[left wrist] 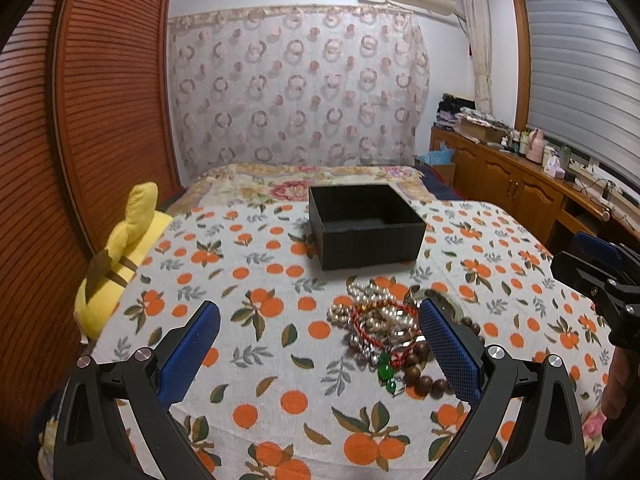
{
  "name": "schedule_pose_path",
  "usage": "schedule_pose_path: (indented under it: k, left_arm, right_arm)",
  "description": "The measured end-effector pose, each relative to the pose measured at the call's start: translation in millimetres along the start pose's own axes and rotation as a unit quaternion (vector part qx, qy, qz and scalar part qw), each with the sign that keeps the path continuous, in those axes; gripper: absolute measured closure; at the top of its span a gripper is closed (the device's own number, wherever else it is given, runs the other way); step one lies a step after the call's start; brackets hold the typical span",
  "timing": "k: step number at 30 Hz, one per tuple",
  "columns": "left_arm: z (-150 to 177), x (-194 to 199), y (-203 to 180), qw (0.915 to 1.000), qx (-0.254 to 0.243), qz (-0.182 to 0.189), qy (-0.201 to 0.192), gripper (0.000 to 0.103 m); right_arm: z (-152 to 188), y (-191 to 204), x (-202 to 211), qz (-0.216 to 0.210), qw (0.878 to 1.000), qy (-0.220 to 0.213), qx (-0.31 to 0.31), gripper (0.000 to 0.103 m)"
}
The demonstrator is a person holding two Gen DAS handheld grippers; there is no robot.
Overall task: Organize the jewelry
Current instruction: 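Grasp the red bracelet with left tool while right tool grasps the silver bangle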
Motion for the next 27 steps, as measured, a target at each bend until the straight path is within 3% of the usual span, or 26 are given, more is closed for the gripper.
schedule_pose_path:
  k: [4, 14, 19, 27]
  left_arm:
    - [11, -9, 4, 0.9998, 0.000, 0.017, 0.012, 0.007]
    - [25, -26, 8, 0.9973, -0.003, 0.065, 0.034, 0.007]
    - [29, -33, 13, 0.9954, 0.003, 0.087, 0.041, 0.007]
    - [28, -44, 17, 0.9917, 0.013, 0.117, 0.051, 0.035]
  right_arm:
    - [7, 5, -13, -0.028, 0.999, 0.032, 0.011, 0.025]
    - [26, 35, -65, -0.079, 0.986, 0.124, 0.079, 0.067]
    - [27, 43, -90, -0.096, 0.978, 0.161, 0.086, 0.076]
    - [30, 49, -120, -0.095, 0.969, 0.209, 0.088, 0.083]
Point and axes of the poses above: each gripper's, at about its wrist camera, not at the fingertips, and x roughly against the way its jaws point, y to its left, z to its underside, the point moved 1 cm from there along -x, roughly the way its jaws point, and after that the axes turned 15 degrees about -x, right-handed, at the moved point
